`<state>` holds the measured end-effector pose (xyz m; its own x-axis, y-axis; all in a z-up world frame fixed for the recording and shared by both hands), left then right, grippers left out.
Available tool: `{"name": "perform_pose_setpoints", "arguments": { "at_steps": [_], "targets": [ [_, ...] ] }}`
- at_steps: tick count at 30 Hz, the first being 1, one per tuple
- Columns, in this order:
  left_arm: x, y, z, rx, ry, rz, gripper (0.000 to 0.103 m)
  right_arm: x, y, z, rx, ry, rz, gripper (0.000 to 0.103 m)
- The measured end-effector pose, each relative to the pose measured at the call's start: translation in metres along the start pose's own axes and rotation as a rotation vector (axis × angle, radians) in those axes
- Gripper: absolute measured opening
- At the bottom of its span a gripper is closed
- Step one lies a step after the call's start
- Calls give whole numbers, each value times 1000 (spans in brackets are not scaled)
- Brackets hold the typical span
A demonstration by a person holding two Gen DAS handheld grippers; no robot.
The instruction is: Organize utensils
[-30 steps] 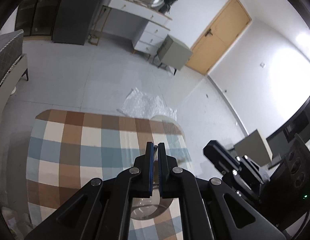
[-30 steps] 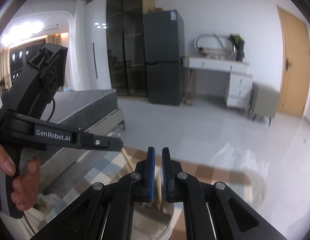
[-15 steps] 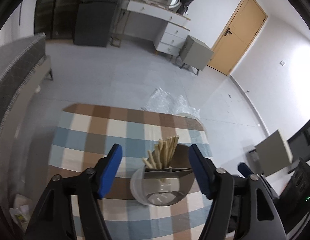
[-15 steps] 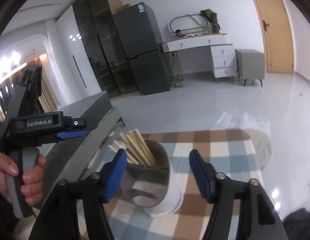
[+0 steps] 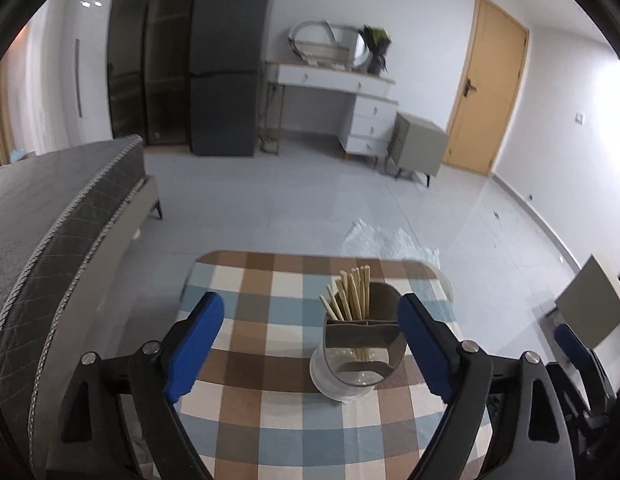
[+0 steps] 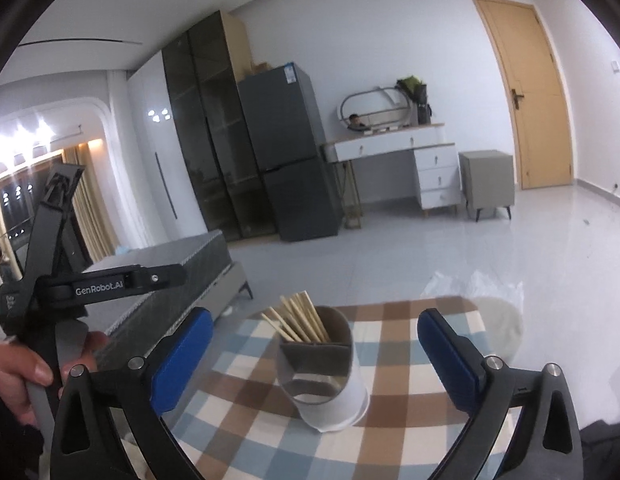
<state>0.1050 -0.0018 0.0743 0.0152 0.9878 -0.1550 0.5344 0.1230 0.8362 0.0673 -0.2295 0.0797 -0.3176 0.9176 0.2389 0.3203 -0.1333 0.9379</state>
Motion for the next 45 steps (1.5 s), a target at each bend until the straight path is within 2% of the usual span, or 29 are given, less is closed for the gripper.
{"name": "perform_pose_setpoints", "arguments": {
  "at_steps": [4, 8, 18, 21, 32, 39, 45],
  "targets": [
    [6, -6, -22, -91, 51, 3, 99, 2, -5, -6, 27, 29, 23, 103],
    [10, -15, -36, -147, 75, 16, 100, 9, -16, -18, 20, 56, 38, 103],
    [15, -54, -52, -216, 104, 38, 100, 22, -56, -30, 56, -100, -100, 103],
    [19, -66, -48, -207, 110, 36, 100, 21, -67, -36, 43, -141, -120, 103],
    [24, -109, -34, -158, 136, 43, 100, 19, -99, -49, 39, -159, -114, 103],
    [23, -125, -24, -137, 147, 73, 100, 19, -111, -47, 64, -162, -117, 103],
    [22, -130, -17, -85, 133, 70, 100, 19, -111, -49, 52, -167, -118, 103]
  ]
}}
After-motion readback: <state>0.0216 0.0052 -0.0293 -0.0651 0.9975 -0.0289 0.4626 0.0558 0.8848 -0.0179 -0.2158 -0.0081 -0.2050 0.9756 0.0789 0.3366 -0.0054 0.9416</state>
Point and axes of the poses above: each gripper's, at about its wrist camera, not at the fingertips, and z roughly the way its jaws point, x to its left, y to its top, the point moved 2 cm from there along z, roughly the way its jaws point, and after that the axes turned 6 degrees about -x, right-handed, at the moved point
